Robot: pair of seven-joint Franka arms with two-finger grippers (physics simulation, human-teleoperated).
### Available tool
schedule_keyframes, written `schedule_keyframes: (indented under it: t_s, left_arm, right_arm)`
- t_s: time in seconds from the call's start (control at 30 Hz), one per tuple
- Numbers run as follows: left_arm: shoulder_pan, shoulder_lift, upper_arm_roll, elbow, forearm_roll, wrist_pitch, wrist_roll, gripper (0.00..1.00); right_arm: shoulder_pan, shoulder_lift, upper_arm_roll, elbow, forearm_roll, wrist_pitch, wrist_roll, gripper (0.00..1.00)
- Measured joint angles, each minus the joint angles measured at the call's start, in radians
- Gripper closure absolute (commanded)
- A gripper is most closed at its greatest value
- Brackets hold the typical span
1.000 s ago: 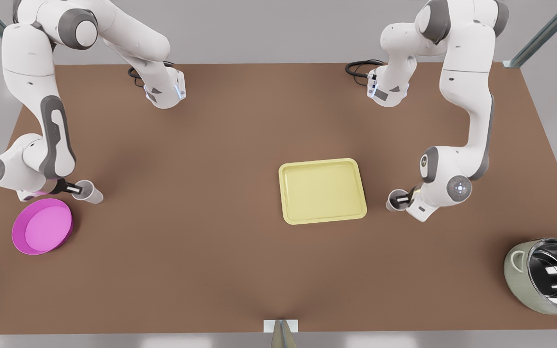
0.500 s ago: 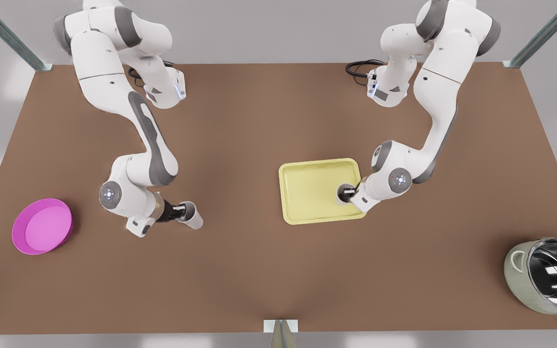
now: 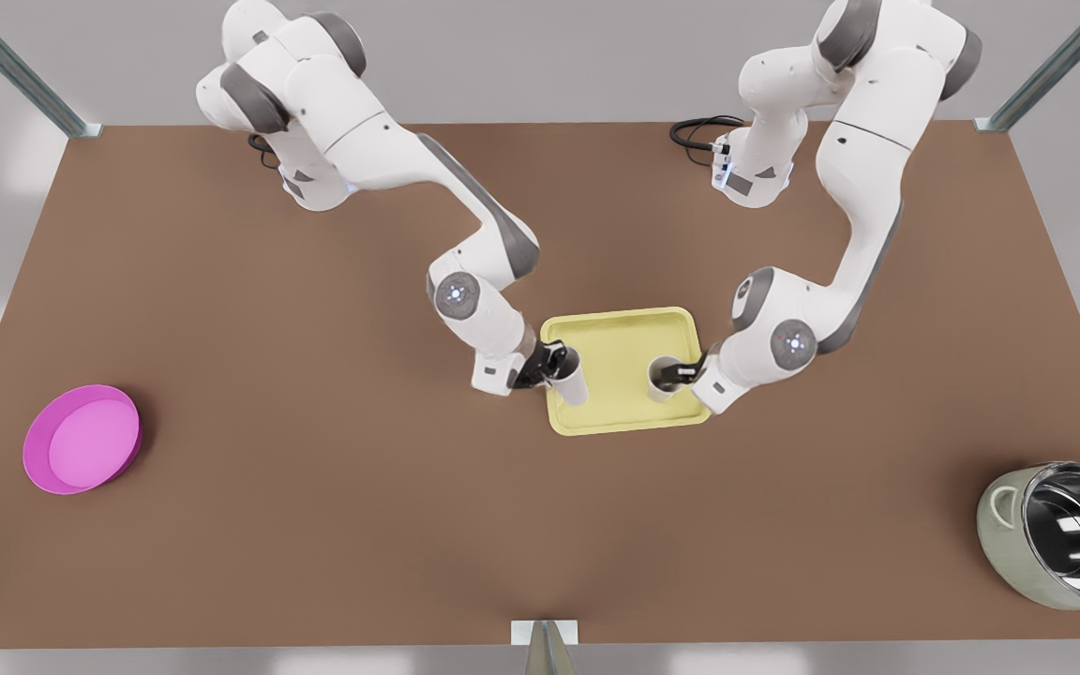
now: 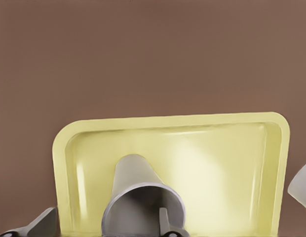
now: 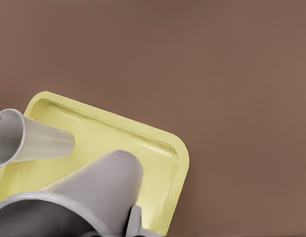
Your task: Use both arms to respectively pick up the white IKEA cups from the middle-left and middle-right positions, then place the white IKEA cups onto the middle-middle tray, ensuring that the cups remain upright and do not tip over
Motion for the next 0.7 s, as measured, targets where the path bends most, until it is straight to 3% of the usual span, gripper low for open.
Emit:
schedule_keyframes:
  t_s: [0.03,0.17,0.2,0.3,0.43,0.47,0.5,0.7]
  left_arm:
    - [0.014,-0.029,-0.005,0.035,0.005,-0.041,-0.008,0.00]
    - [0.114,-0.064,-0.014,0.543,0.067,-0.457,-0.019,0.00]
    - [0.096,-0.100,0.038,0.590,0.092,-0.547,-0.007,0.00]
    - [-0.105,-0.255,0.311,0.534,0.128,-0.701,0.037,0.00]
    - [-0.166,-0.269,0.369,0.550,0.141,-0.814,0.086,0.00]
    - [-0.163,-0.264,0.370,0.556,0.134,-0.834,0.096,0.00]
    - [-0.157,-0.258,0.372,0.558,0.128,-0.850,0.107,0.00]
    - [-0.134,-0.244,0.372,0.575,0.072,-0.904,0.157,0.00]
  right_arm:
    - [0.009,0.012,0.000,0.004,0.000,0.006,0.031,0.79]
    - [0.025,0.072,0.000,0.035,0.002,0.021,0.139,0.79]
    - [0.025,0.079,0.001,0.040,0.002,0.024,0.162,0.79]
    - [0.025,0.099,0.013,0.044,0.002,0.029,0.225,0.79]
    - [0.020,0.111,0.026,0.044,0.003,0.033,0.293,0.79]
    - [0.019,0.112,0.027,0.043,0.002,0.033,0.308,0.53]
    - [0.019,0.113,0.026,0.043,0.001,0.034,0.323,0.00]
    - [0.018,0.109,0.026,0.042,-0.004,0.034,0.398,0.00]
